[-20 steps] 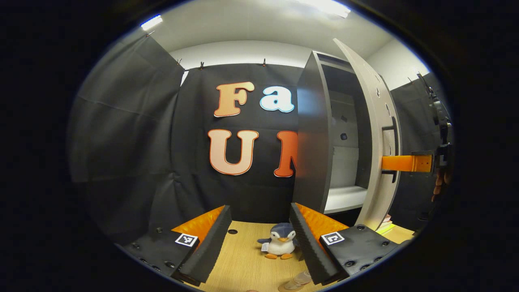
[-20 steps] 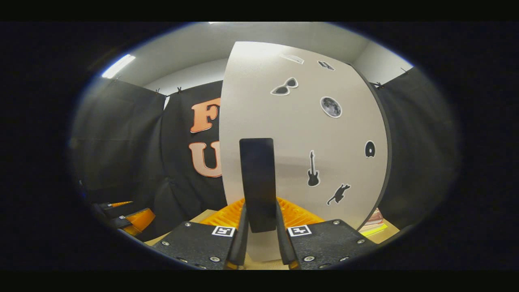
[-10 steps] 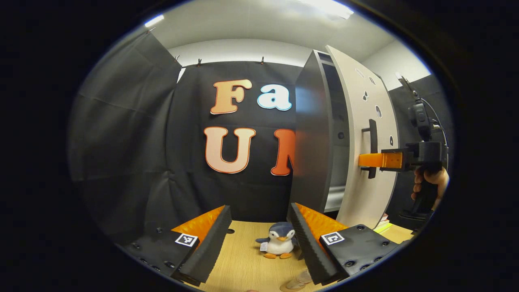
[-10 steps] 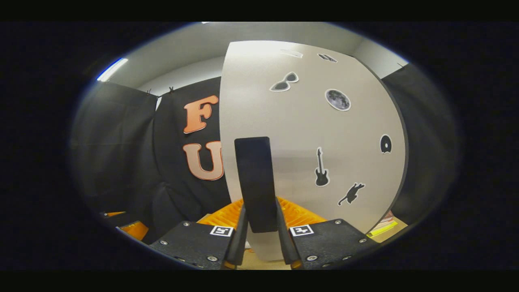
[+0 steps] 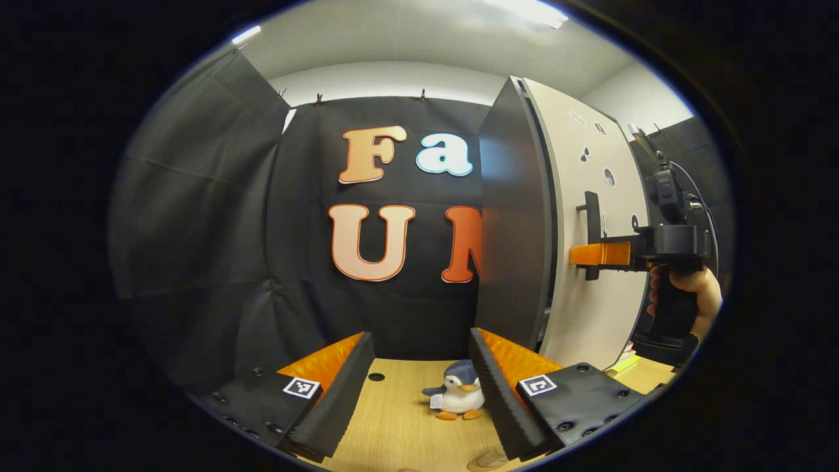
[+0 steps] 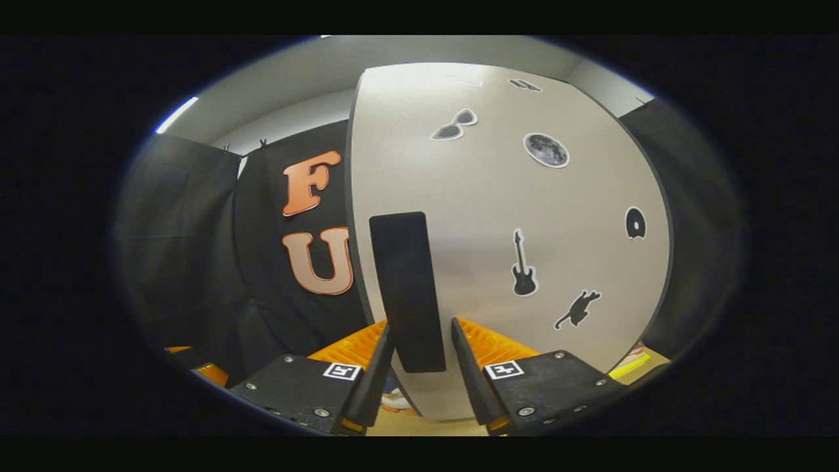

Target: Open the cabinet door with the right hand, grasp the bottle in the cabinet with the left hand and place it on the coaster, then close the cabinet door with the right hand.

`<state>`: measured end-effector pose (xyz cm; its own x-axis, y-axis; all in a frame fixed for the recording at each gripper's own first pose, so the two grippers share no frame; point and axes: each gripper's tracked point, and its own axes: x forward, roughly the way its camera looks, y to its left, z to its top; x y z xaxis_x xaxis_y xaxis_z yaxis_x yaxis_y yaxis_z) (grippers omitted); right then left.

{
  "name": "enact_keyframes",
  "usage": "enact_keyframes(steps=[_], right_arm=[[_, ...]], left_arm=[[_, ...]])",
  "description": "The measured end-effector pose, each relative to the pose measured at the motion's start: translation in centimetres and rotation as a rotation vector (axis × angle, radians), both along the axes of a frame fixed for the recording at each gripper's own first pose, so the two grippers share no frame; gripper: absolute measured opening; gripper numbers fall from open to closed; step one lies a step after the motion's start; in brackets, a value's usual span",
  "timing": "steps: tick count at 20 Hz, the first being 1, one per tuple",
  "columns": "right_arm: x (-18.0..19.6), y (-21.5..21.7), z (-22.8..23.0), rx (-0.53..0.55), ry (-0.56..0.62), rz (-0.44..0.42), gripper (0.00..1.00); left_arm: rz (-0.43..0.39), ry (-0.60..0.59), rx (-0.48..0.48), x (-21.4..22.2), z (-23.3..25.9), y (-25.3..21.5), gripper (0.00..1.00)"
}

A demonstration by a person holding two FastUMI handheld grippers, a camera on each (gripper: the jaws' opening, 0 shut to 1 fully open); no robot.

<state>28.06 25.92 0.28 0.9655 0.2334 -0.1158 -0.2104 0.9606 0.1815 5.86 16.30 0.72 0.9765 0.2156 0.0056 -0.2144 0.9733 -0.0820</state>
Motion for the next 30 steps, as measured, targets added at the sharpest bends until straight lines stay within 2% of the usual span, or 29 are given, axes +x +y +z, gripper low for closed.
enact_keyframes(steps=[2, 4, 8, 12, 13, 16, 19, 21, 22, 23, 24, 25, 30], right_arm=[[0.2, 0.1, -0.1, -0.002, 0.004, -0.003, 0.61], [0.2, 0.2, -0.4, -0.005, 0.005, -0.008, 0.66], [0.5, 0.0, -1.1, -0.021, 0.017, -0.024, 0.76], [0.5, 0.3, -1.4, -0.058, 0.018, -0.011, 0.80], [0.3, 0.4, -1.7, -0.056, 0.028, 0.001, 0.87], [-1.2, -0.7, -0.9, -0.065, -0.012, -0.009, 0.92], [-3.5, -2.4, -0.3, -0.089, -0.034, -0.018, 0.93], [-5.1, -3.5, 0.0, -0.089, -0.036, -0.015, 0.89], [-5.8, -4.1, 0.1, -0.086, -0.038, -0.013, 0.93], [-6.4, -4.7, 0.2, -0.085, -0.037, -0.014, 0.93], [-7.1, -5.4, 0.2, -0.085, -0.035, -0.013, 0.89], [-7.7, -6.1, 0.4, -0.084, -0.035, -0.015, 0.93], [-11.0, -9.7, 0.6, -0.095, -0.041, -0.017, 0.93]], left_arm=[[-0.005, 0.001, 0.000, 0.3, -0.1, 0.1, 0.94], [-0.008, 0.006, -0.005, 0.3, -0.5, 0.1, 0.94], [0.002, 0.013, -0.008, 0.3, -0.9, 0.8, 0.95], [0.014, 0.018, -0.007, 0.1, -0.9, 0.9, 0.95], [0.015, 0.019, -0.006, 0.1, -0.9, 0.8, 0.95], [0.022, 0.021, 0.001, 0.2, -0.9, 0.3, 0.95], [0.028, 0.030, -0.005, 0.4, -1.0, -0.7, 0.95], [0.031, 0.030, -0.007, 0.5, -0.6, -1.5, 0.95], [0.038, 0.029, -0.002, 0.5, -0.5, -1.8, 0.95], [0.043, 0.026, 0.000, 0.4, -0.4, -2.2, 0.95], [0.044, 0.021, 0.000, 0.4, -0.1, -2.7, 0.94], [0.047, 0.018, -0.001, 0.4, 0.0, -3.2, 0.95], [0.066, 0.009, -0.001, 0.2, 0.6, -5.2, 0.95]])
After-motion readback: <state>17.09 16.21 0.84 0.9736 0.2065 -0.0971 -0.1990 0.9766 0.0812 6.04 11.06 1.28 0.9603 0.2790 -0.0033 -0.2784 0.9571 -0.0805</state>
